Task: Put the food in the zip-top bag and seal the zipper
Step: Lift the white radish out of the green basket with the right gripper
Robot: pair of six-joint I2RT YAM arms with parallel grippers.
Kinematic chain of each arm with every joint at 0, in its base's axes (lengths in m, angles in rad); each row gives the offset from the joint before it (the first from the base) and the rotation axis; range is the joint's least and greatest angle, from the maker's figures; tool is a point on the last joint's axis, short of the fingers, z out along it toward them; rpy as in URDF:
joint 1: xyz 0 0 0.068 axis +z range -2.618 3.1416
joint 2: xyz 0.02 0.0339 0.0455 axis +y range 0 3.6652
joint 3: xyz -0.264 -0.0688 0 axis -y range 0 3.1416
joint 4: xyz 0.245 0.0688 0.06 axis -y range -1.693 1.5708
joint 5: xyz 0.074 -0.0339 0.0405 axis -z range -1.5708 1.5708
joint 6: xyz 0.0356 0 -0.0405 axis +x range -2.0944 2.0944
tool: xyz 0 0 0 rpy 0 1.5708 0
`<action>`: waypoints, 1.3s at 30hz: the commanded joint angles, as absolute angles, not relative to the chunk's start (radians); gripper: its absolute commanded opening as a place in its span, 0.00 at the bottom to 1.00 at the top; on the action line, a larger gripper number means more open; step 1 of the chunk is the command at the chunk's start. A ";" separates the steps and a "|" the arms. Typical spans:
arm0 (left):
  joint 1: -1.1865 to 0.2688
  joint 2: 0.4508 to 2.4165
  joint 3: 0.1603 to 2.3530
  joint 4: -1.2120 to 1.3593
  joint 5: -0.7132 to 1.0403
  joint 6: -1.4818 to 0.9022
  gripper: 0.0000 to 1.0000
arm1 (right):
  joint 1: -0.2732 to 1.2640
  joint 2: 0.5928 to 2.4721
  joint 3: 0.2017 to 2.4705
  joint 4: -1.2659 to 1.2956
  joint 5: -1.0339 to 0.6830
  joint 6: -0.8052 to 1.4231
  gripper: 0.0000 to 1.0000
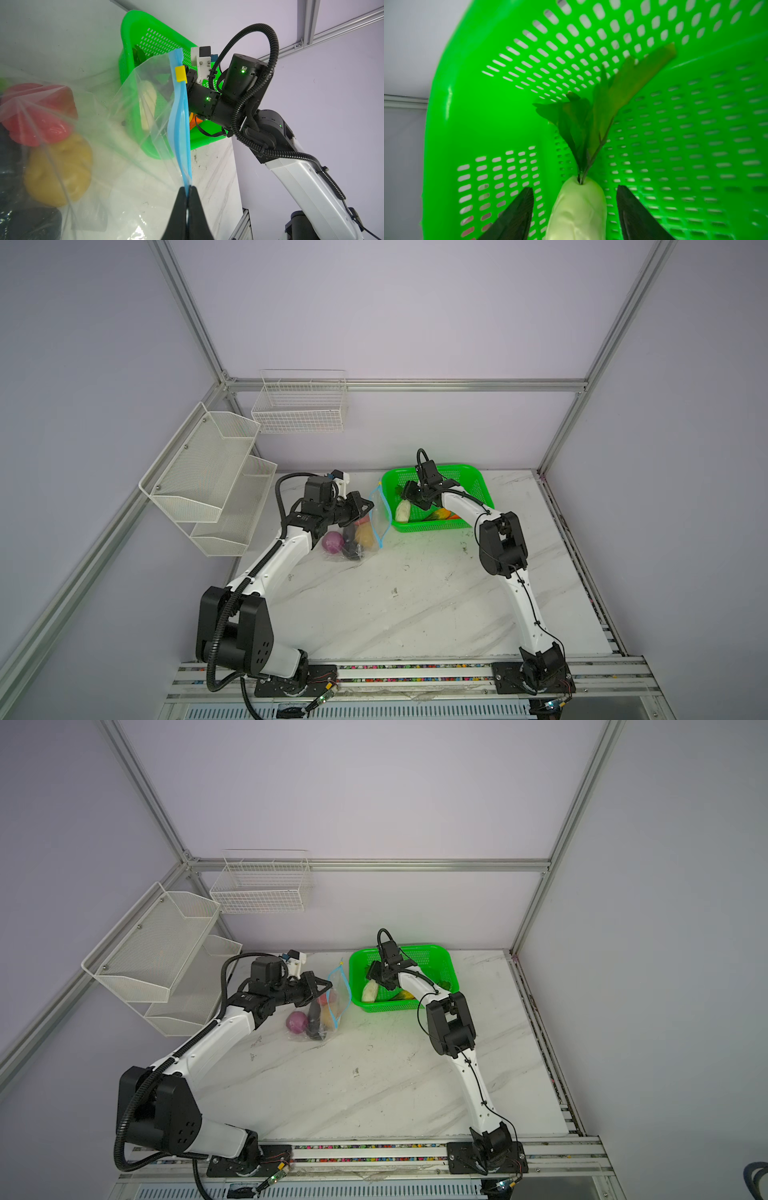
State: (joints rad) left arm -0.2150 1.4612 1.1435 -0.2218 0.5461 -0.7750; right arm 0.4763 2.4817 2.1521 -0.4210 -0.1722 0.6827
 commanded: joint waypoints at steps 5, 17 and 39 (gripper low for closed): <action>-0.197 1.422 1.089 -0.164 0.570 -0.788 0.00 | 0.491 2.423 2.079 -0.501 -0.150 0.657 0.69; -0.186 1.388 1.072 -0.147 0.581 -0.798 0.00 | 0.505 2.459 2.113 -0.528 -0.181 0.655 0.66; -0.173 1.387 1.071 -0.142 0.597 -0.799 0.00 | 0.502 2.377 2.043 -0.412 -0.121 0.544 0.42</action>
State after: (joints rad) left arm -0.1825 1.4143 1.0981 -0.1764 0.5735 -0.7933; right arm 0.5003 2.4420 2.0686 -0.4511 -0.1535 0.5728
